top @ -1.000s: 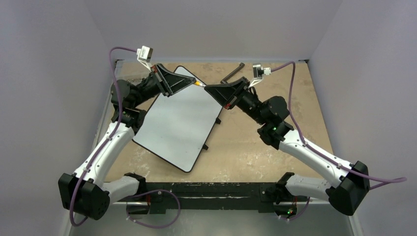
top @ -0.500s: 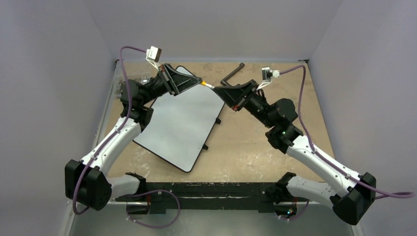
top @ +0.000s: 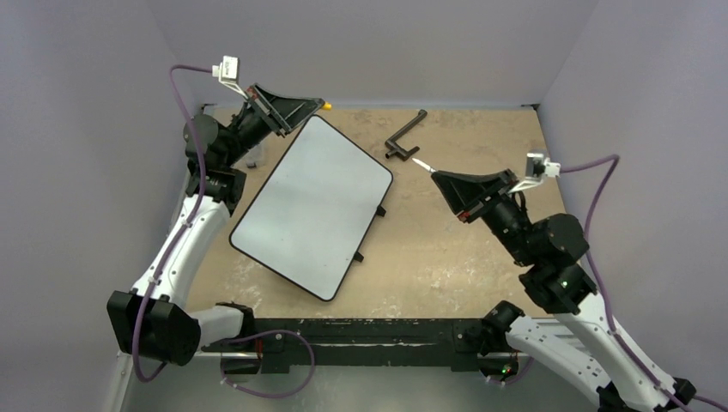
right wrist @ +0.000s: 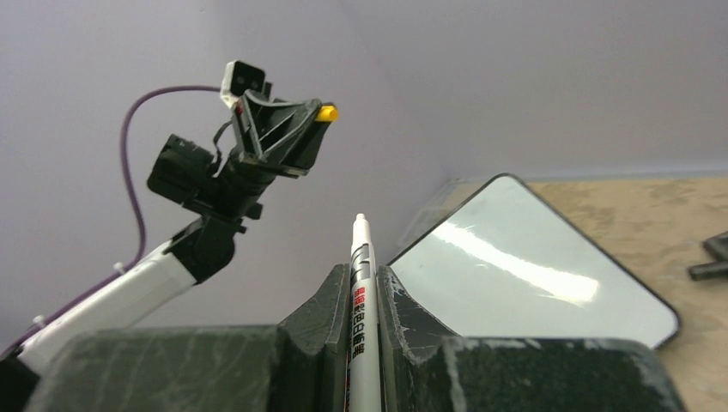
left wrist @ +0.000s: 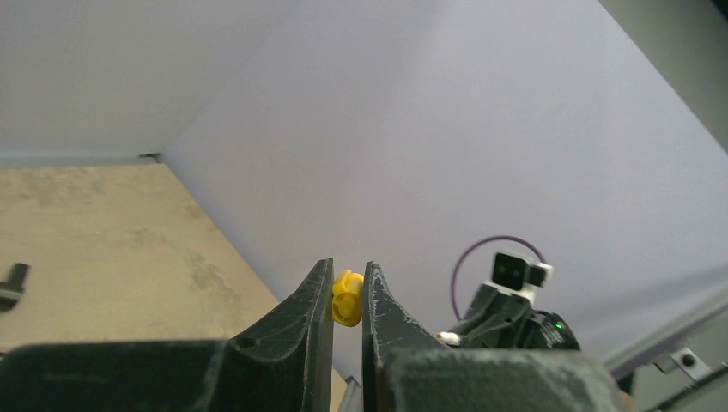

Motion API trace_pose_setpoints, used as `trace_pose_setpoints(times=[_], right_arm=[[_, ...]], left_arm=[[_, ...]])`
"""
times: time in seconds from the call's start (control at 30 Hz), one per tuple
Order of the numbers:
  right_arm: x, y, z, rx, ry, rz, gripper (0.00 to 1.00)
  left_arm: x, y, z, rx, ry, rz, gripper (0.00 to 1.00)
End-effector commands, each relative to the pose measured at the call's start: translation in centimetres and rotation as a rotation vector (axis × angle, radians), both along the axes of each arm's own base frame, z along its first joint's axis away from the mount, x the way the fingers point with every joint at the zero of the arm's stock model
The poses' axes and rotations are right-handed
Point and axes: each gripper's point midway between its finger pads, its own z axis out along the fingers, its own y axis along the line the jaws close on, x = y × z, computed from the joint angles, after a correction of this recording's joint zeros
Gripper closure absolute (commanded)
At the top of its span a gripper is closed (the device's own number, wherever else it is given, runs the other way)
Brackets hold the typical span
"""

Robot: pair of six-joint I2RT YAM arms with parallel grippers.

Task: Write a sentence on the whiteboard
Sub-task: Open the pen cap from the whiteboard marker, then place the pen cap at the center of the board.

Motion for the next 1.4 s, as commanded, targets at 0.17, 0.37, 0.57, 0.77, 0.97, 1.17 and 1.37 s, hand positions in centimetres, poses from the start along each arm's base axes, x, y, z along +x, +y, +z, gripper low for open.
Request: trace_pose_setpoints(times=[0.17,0.37,0.57,0.77,0.97,1.17,1.37], right_arm=[[2.1,-4.6,0.2,-0.103,0.011,-0.276,1.00],[2.2,-4.9,0.9,-0.074,-0.022,-0.294,1.00],[3.1,-4.3,0.5,-0.115,0.005,-0.298,1.00],[3.4,-7.0,0.7,-0.111,0.034,-0.432,1.00],[3.3,-7.9,0.4,-0.143,0.048,-0.468,1.00],[3.3,-7.8,-0.4,-0.134,0.066,-0.464,1.00],[3.3,-7.5,-0.9,-0.124,0.074,-0.447,1.00]], left_arm=[[0.5,-2.9,-5.3,0.219,0.075,0.032,1.00],[0.9,-6.7,-9.7,0.332,0.129,-0.022,1.00],[1.3,-11.6,-14.8,0.417,0.196,-0.125,1.00],[1.1,-16.1,-19.9,0.500,0.255,-0.204,1.00],[0.8,-19.9,-24.8,0.577,0.284,-0.261,1.00],[-0.3,-23.3,-28.9,0.596,0.325,-0.360,1.00],[-1.3,-25.2,-32.6,0.628,0.357,-0.426,1.00]])
